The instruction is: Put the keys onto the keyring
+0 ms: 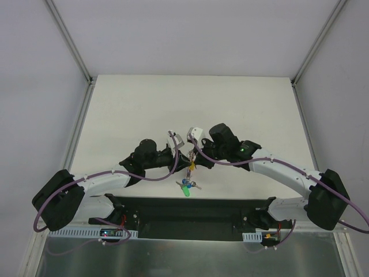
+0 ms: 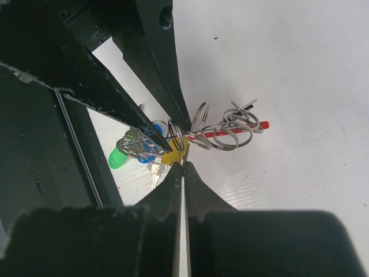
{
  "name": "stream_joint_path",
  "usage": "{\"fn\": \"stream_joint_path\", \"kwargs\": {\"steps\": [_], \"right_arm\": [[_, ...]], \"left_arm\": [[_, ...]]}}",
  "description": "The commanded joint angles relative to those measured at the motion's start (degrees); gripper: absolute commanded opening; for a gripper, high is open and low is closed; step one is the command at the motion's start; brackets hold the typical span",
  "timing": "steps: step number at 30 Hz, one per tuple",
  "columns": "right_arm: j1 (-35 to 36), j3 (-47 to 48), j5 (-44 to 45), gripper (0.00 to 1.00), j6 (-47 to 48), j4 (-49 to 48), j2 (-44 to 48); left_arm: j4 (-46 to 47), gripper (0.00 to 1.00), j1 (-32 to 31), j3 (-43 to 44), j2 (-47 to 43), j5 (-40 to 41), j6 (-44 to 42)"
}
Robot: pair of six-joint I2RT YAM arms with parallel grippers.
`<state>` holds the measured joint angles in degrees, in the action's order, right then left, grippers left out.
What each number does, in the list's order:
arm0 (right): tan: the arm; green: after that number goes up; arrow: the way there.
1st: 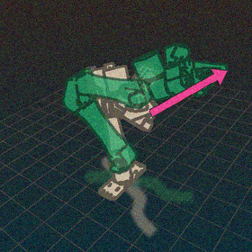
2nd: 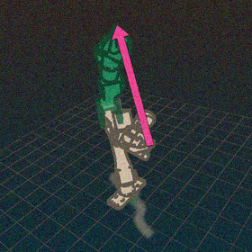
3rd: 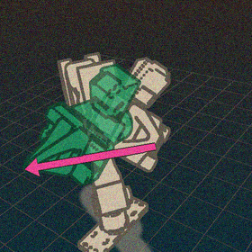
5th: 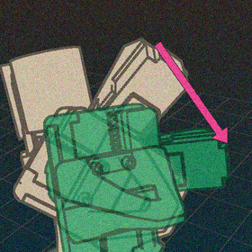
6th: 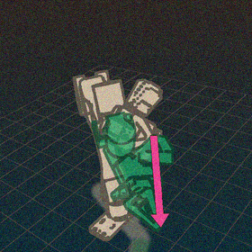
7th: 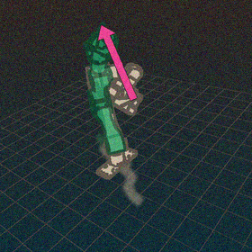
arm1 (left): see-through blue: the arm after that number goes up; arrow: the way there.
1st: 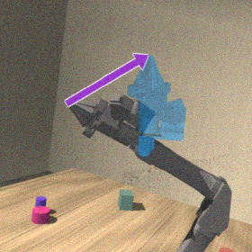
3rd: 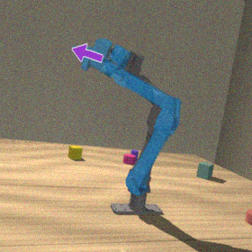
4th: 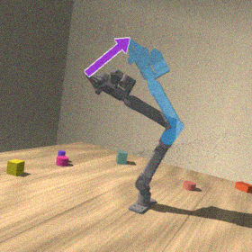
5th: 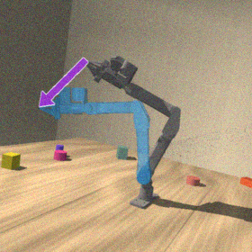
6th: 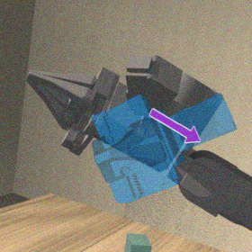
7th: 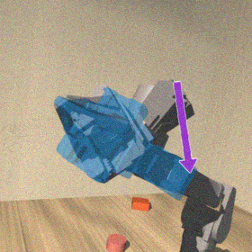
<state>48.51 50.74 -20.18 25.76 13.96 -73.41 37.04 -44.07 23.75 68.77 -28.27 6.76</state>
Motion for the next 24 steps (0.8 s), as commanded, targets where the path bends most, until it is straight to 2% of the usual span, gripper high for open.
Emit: {"fn": "stream_joint_path", "kwargs": {"steps": [1, 4, 5, 8, 13, 17, 19, 24], "right_arm": [[-0.08, -0.03, -1.09, 0.01, 0.87, -1.92, 2.13], [-0.08, -0.12, -0.65, 0.01, 1.14, -1.39, 2.21], [0.0, -0.03, -0.56, 0.01, 1.22, -1.39, 2.13], [-0.08, -0.12, -0.21, 0.01, 1.4, -0.95, 2.3], [0.71, -0.91, 1.55, 0.01, 1.4, -0.16, 3.18], [3.16, -2.31, 5.5, 0.01, 1.05, -0.59, 3.97], [4.31, -3.8, 8.66, 0.01, 0.44, -2.52, 4.23], [7.29, -8.81, 9.28, 0.01, -3.42, -12.8, 6.08]], "left_arm": [[1.29, 0.2, 0.66, 2.53, -1.01, -2.58, -0.26], [0.93, 0.15, 0.83, 2.53, -1.1, -2.75, -0.17], [0.93, 0.09, 0.92, 2.53, -1.01, -2.84, 0.0], [1.02, 0.0, 1.01, 2.53, -1.18, -2.84, 0.61], [1.72, 0.0, 1.01, 2.44, -1.71, -1.53, 2.81], [4.97, 0.0, 0.92, 1.57, -2.24, 0.58, 8.68], [8.12, 0.0, 0.92, 0.43, -2.41, 1.55, 10.63], [14.46, 0.0, 0.92, -1.42, -1.89, 1.73, 16.34]]}}
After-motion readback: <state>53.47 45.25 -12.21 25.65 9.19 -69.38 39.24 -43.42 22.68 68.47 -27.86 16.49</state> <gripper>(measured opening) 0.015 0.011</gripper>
